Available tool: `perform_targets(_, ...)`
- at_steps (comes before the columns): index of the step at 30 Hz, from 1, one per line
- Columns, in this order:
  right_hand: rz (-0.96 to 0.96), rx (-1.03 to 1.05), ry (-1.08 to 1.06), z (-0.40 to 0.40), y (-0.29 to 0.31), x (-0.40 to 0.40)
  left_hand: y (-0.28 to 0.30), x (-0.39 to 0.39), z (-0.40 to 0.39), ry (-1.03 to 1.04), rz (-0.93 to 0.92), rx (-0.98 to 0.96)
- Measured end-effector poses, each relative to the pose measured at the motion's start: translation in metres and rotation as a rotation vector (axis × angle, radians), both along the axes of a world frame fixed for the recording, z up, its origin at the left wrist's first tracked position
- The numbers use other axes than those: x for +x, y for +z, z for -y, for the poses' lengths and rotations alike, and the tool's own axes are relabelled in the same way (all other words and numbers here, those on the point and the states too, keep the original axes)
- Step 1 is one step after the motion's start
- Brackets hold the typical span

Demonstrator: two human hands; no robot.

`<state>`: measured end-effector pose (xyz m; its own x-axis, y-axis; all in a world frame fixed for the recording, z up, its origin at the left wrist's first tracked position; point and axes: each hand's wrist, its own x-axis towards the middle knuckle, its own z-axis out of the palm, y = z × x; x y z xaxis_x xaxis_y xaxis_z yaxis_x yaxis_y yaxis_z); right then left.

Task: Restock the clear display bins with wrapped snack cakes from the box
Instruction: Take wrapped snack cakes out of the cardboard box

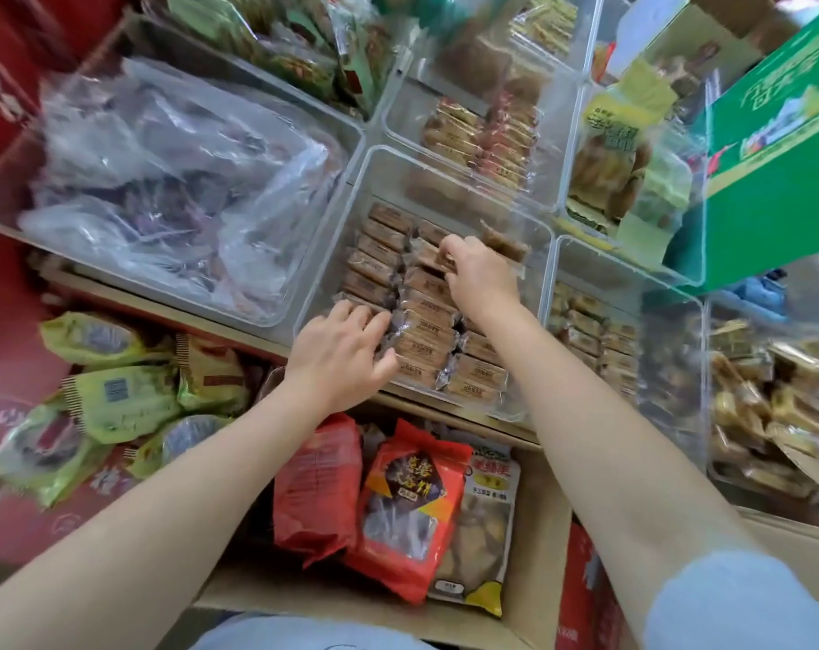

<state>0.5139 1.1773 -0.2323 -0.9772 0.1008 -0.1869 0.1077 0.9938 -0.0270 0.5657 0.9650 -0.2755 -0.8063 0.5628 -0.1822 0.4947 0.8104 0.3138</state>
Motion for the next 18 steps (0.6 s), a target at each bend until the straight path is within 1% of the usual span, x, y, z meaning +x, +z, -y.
perform_targets(3,-0.013,0.191,0.095,-0.001,0.003,0.003,-0.002,0.001,0.000,-0.001,-0.006,0.010)
perform_targets(5,-0.013,0.217,0.110,0.003,0.002,0.008,-0.003,0.001,-0.001,0.003,-0.024,0.018)
perform_targets(9,0.010,0.107,0.037,0.004,-0.019,0.023,-0.001,0.001,0.000,-0.003,-0.010,-0.014)
perform_targets(12,0.063,0.100,-0.021,0.001,-0.025,0.033,0.003,0.001,-0.001,0.011,-0.003,-0.038)
perform_targets(15,0.066,0.116,0.006,0.007,-0.011,0.040,0.008,0.001,-0.003,0.022,0.004,-0.044)
perform_targets(16,0.052,0.088,0.013,0.009,-0.002,0.046,0.010,0.001,-0.002,0.016,0.022,-0.053)
perform_targets(18,0.001,-0.042,0.004,0.008,0.015,0.070,0.013,0.000,-0.001,-0.007,0.026,-0.107)
